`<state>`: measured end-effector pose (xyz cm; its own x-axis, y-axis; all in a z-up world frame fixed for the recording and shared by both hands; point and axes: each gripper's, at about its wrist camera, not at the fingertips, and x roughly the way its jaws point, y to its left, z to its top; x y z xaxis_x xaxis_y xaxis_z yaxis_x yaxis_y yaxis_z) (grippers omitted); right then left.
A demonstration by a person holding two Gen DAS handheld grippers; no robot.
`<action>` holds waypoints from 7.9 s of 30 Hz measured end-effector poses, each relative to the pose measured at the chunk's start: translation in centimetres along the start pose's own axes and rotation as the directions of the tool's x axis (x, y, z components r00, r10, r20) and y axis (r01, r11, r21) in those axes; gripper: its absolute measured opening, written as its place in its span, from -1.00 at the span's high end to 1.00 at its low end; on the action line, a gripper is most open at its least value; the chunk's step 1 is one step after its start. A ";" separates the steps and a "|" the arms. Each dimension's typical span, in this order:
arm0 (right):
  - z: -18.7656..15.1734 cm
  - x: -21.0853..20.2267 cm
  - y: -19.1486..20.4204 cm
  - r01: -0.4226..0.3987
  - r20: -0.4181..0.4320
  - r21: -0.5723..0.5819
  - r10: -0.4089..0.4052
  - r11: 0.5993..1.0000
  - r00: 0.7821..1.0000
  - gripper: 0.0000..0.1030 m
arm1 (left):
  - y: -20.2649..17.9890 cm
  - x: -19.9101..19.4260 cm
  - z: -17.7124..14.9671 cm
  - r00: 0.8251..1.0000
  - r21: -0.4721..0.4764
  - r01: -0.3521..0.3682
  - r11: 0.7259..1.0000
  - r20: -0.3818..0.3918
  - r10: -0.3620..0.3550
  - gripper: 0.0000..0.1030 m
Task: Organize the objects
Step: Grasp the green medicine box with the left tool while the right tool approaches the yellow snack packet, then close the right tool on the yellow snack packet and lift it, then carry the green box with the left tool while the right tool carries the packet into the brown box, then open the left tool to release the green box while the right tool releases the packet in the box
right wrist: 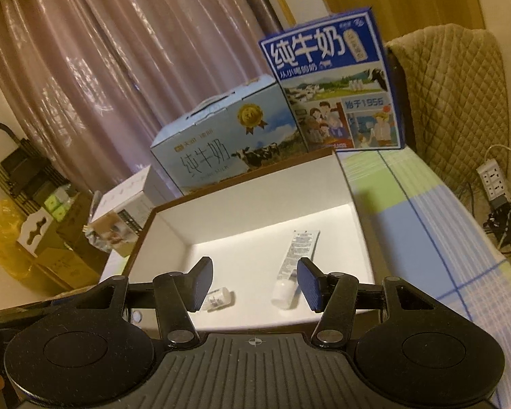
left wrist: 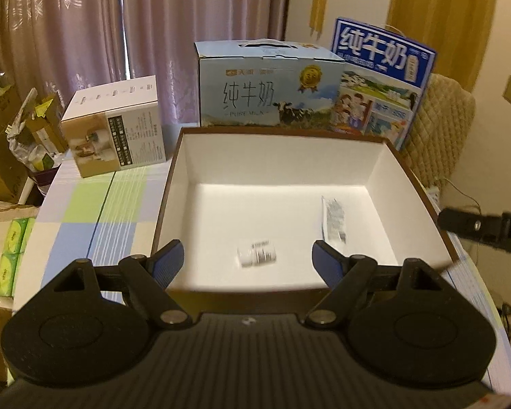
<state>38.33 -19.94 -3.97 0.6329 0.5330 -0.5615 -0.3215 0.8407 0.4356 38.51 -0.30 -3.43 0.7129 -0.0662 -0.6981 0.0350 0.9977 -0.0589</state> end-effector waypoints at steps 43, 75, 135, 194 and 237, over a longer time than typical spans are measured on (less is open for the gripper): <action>-8.4 -0.2 -2.6 -0.044 -0.231 -0.053 0.030 0.998 0.972 -0.01 | -4.9 4.4 -13.1 0.940 0.252 0.146 0.957 -0.336 -0.055 0.26; -9.9 6.6 -0.6 -0.024 -0.354 -0.152 -0.032 0.988 0.935 -0.01 | 1.9 1.6 -9.0 0.981 0.052 0.019 0.998 -0.195 -0.009 0.50; -8.8 2.2 3.8 -0.144 -0.235 -0.320 0.069 0.936 0.970 -0.09 | 3.2 0.7 -8.1 0.990 0.011 0.015 1.000 -0.138 -0.013 0.50; 1.9 11.7 -1.2 0.155 0.014 -0.257 -0.156 0.954 0.988 -0.09 | 2.6 10.6 5.0 0.999 -0.026 -0.039 0.999 -0.031 0.038 0.50; 2.7 13.4 -2.8 0.153 0.009 -0.254 -0.156 0.955 0.988 -0.24 | 2.6 14.3 4.2 0.996 0.047 -0.084 0.995 -0.041 0.085 0.22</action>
<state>49.62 -15.40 -10.89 0.6818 0.3943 -0.6161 -0.3887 0.9088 0.1515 51.70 1.38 -10.59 0.6842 0.0186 -0.7291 0.0081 0.9994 0.0331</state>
